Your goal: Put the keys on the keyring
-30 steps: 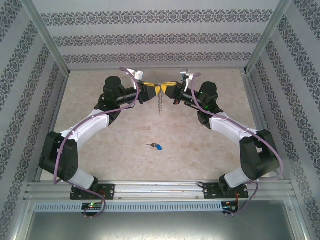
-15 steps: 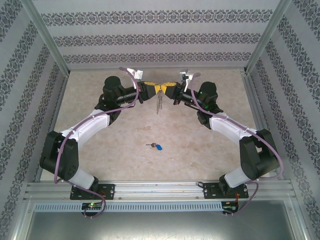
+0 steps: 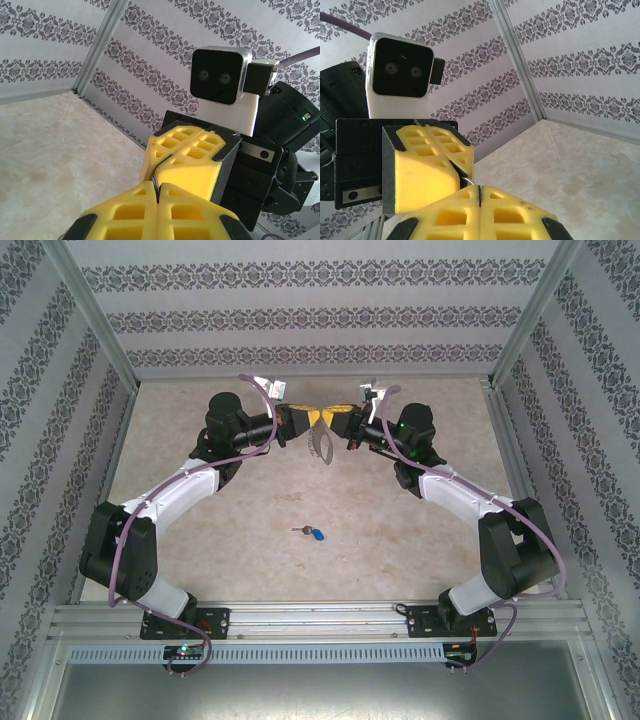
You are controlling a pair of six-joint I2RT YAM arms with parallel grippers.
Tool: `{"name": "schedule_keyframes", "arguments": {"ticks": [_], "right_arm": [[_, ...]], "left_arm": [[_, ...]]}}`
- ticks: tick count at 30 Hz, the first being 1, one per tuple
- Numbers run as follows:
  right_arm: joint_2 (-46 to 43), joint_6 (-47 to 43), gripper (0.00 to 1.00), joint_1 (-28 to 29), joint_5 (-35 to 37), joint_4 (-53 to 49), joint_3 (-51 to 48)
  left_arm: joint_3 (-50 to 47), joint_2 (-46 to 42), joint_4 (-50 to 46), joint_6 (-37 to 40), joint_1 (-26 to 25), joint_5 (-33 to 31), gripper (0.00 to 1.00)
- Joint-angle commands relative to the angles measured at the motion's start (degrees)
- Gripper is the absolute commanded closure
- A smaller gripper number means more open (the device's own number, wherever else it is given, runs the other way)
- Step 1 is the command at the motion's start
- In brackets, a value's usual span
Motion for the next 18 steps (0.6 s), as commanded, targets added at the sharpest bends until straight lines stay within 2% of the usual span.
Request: {"name": "schedule_keyframes", "arguments": {"ticks": [1,3,4,5,8,13,18], "right_arm": [[0.9,0.0,1.00,0.1,-0.5,2.0,1.8],[0.6,0.8,0.99,-0.5,-0.1,2.5,1.4],[0.2,1.4,0.86,-1.1,0.5,3.1,0.8],[-0.3,2.4,0.78,-1.9,1.3,4.0,-0.1],[-2.1,5.2,0.62,-4.8,3.2,4.7,-2.6],[-5.6,6.0,0.55,-7.6,7.0,0.5,-7.1],[-7.4,7.1,0.49,-9.2,10.8,-1.3,-11.7]], "left_arm": [[-0.3,0.1,3.7,1.3,-0.6,3.5,1.00],[-0.7,0.0,4.0,2.1,-0.6,3.7,1.00],[-1.0,-0.1,4.4,2.8,-0.5,3.9,1.00],[-1.6,-0.2,5.0,3.6,-0.5,3.9,1.00],[-2.4,-0.7,5.4,6.7,-0.5,4.6,1.00],[-2.7,-1.0,5.6,11.2,-0.5,5.0,1.00],[-5.2,-1.6,12.6,14.2,-0.5,4.0,1.00]]}}
